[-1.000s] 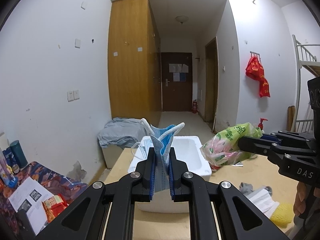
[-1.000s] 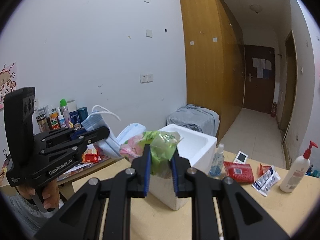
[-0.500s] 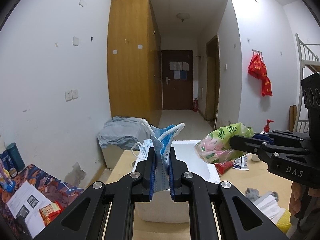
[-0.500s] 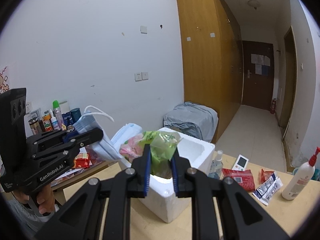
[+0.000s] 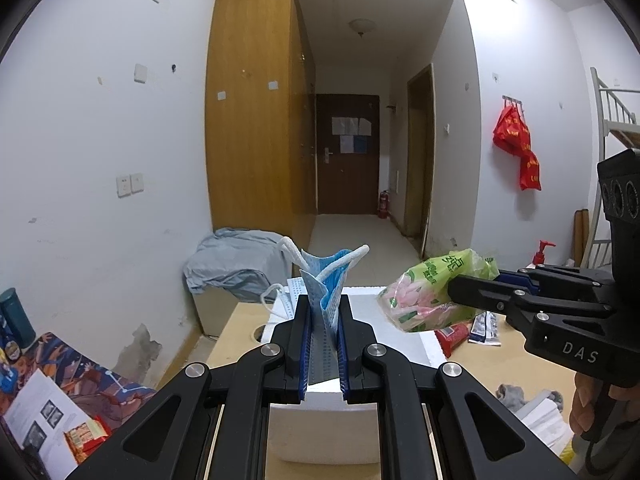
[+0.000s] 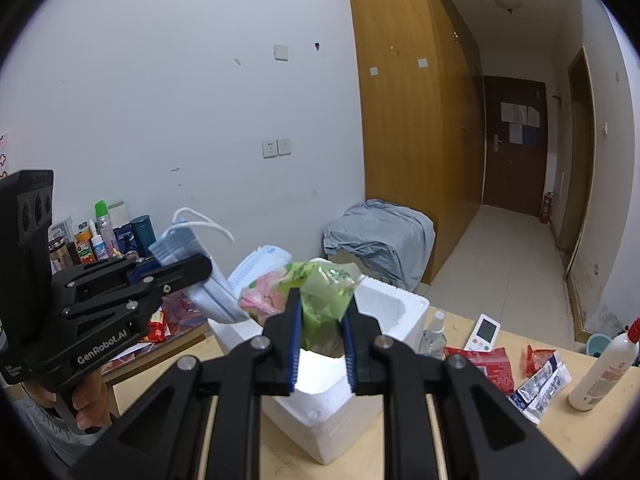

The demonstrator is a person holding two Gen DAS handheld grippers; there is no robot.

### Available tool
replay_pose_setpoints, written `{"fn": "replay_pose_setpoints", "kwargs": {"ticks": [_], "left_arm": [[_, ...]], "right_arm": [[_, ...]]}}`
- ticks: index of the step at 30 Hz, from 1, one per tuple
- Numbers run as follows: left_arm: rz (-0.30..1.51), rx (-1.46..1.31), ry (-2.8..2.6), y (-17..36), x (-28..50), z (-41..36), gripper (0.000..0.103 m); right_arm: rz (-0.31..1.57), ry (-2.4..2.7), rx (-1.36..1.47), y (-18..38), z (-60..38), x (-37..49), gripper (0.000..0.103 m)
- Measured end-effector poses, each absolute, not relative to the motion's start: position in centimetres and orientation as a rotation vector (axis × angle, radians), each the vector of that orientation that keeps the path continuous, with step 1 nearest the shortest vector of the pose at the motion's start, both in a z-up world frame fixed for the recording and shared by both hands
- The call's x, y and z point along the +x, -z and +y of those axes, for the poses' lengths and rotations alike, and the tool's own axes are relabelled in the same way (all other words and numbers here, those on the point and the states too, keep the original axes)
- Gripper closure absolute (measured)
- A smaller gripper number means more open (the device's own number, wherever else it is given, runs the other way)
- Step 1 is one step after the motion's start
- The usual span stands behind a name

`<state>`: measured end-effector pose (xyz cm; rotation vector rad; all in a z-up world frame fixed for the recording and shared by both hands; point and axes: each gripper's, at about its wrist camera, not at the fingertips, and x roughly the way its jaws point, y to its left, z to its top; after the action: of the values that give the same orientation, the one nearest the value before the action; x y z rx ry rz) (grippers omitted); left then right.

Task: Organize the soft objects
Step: 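Lift and carry the mask and green bag over the white foam box with both grippers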

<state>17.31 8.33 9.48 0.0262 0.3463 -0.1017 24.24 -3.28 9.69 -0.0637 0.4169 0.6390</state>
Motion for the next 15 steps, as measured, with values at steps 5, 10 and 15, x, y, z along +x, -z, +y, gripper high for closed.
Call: {"fn": "replay_pose_setpoints", "kwargs": {"ticks": [5,10,15], "left_arm": [[0.365,0.023,0.108,-8.8,18.7,8.0,0.091],[0.390,0.013,0.133,-8.4,20.1,7.7,0.091],[0.410,0.013,0.163,-7.9,21.6,7.5,0.091]], "right_arm": [[0.419,-0.633,-0.057,-9.5,-3.4,25.0,0.081],[0.411,-0.586,-0.090,-9.2,-3.1,25.3,0.081],[0.424,-0.578,-0.076,-9.2,-3.6,25.9,0.081]]}}
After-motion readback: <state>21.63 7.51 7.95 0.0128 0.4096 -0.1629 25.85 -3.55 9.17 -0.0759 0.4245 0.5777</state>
